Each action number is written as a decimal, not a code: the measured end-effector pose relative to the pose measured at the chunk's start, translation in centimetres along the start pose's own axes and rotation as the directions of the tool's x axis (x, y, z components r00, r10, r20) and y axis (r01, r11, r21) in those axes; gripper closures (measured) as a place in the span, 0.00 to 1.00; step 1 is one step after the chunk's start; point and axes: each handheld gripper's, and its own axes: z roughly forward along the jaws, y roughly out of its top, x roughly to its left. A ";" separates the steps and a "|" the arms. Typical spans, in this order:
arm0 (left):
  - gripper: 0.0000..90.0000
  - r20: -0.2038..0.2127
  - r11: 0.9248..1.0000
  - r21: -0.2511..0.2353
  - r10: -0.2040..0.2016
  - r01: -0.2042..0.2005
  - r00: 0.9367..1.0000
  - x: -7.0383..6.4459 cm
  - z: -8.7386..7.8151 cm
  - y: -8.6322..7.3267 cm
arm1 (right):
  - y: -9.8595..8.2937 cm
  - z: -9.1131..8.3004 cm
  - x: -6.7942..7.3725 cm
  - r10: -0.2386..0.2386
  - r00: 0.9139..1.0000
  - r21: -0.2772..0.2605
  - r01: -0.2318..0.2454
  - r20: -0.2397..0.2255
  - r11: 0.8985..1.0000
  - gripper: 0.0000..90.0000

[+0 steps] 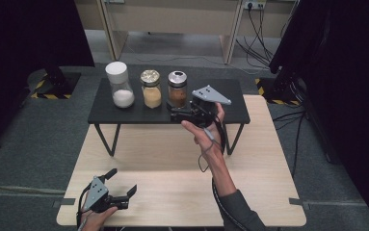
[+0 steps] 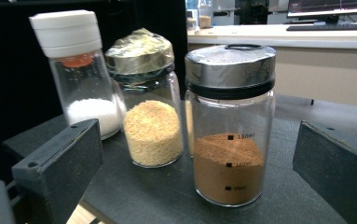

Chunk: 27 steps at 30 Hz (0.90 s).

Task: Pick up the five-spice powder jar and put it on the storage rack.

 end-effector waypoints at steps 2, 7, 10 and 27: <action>0.04 0.000 1.000 0.000 -0.001 0.001 1.000 0.0 0.0 0.0 | -0.2 -0.4 0.2 -0.005 1.000 -0.008 0.005 -0.010 1.000 0.02; 0.04 0.000 1.000 0.001 0.002 -0.002 1.000 0.0 0.0 0.0 | -0.9 -1.4 0.6 -0.010 0.999 -0.022 0.009 -0.032 1.000 0.02; 0.04 0.000 1.000 0.000 0.003 -0.003 1.000 0.0 0.0 0.0 | -1.1 -1.7 0.7 -0.008 0.999 -0.026 0.007 -0.038 1.000 0.02; 0.04 0.000 1.000 0.000 0.002 -0.002 1.000 0.0 0.0 0.0 | -2.9 -3.2 1.5 -0.014 0.996 -0.041 0.010 -0.087 0.999 0.02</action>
